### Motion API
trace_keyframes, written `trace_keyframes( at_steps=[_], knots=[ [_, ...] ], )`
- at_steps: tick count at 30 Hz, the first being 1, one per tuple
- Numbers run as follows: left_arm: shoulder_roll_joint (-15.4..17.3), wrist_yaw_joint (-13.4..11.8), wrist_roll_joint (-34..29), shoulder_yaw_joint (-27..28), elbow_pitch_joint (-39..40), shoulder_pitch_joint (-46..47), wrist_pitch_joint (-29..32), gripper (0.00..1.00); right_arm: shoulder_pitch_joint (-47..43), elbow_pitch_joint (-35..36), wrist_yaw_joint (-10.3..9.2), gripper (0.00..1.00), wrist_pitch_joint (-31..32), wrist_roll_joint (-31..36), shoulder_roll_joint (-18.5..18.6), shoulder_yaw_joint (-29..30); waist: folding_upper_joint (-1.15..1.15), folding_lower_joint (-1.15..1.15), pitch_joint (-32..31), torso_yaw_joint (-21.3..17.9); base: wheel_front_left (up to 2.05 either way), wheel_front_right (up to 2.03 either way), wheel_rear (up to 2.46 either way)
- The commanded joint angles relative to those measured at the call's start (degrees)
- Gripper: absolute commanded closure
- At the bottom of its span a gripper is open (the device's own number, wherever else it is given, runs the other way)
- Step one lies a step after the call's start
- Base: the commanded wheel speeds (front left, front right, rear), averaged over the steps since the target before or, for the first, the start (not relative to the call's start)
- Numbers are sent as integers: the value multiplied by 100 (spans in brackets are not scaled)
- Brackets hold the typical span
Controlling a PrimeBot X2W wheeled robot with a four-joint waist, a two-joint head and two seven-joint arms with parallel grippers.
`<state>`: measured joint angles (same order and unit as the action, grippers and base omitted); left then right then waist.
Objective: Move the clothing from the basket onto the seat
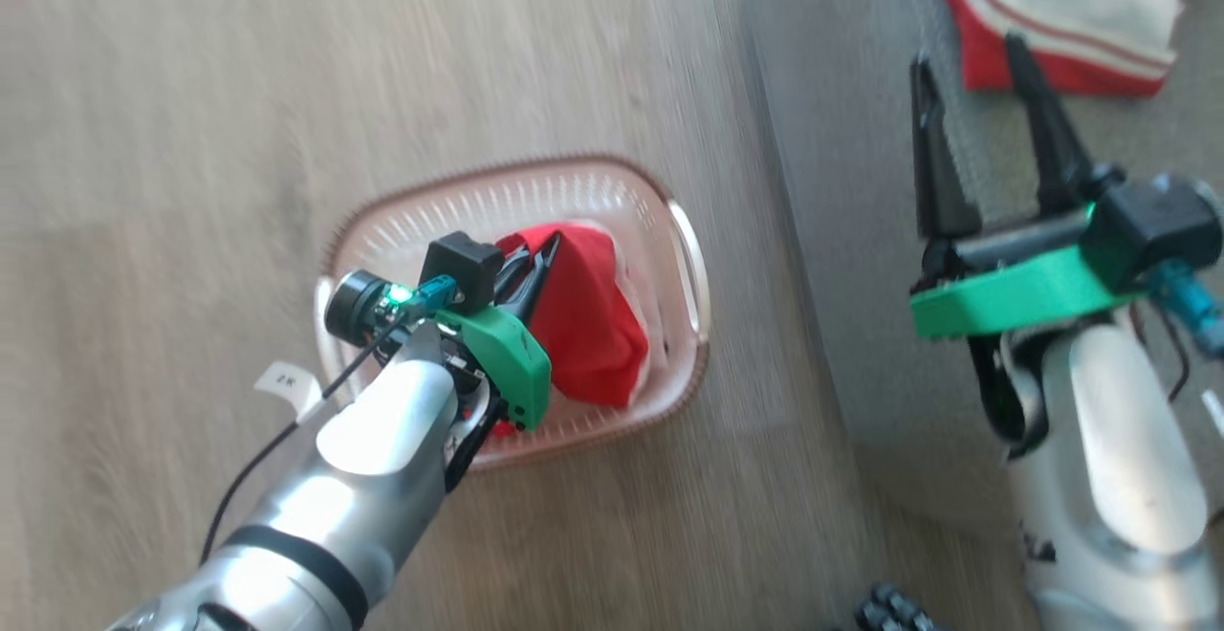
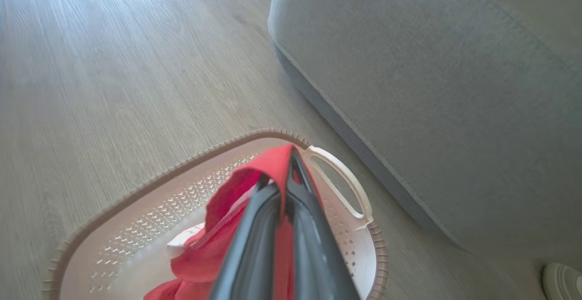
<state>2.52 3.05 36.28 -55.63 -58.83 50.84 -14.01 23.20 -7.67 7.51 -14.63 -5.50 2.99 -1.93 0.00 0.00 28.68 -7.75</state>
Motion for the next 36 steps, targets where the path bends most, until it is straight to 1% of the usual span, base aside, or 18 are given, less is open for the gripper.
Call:
trace_keyframes(
  at_steps=[1, 4, 9, 18, 27, 36],
  knots=[
    [36, -55, 33, 181, 182, -85, -89, 100, -163, 107, -2, 0, -28, 46, -12, -61, 0, 0, -689, 310, 0, 0, 0],
    [45, -143, 6, 358, 494, -165, -95, 100, -396, -37, -2, 0, -8, 83, -12, 13, 0, 0, -1086, 427, 0, 0, 0],
    [163, -244, -155, 569, 994, -401, -97, 100, -815, -236, -2, 0, 35, 82, -12, 91, 0, 0, -1686, 591, 0, 0, 0],
    [342, -308, -223, 653, 1518, -564, -71, 100, -1426, -530, -2, 0, 118, 5, -12, 127, 0, 0, -2590, 777, 0, 0, 0],
    [433, -396, -160, 654, 2081, -458, 256, 100, -1751, -622, -2, 0, 196, -24, -12, 52, 0, 0, -3116, 943, 0, 0, 0],
    [531, -417, -51, 570, 2862, -362, 856, 100, -1839, -801, -2, 0, 223, -136, -12, -229, 0, 0, -3365, 1074, 0, 0, 0]
  ],
)
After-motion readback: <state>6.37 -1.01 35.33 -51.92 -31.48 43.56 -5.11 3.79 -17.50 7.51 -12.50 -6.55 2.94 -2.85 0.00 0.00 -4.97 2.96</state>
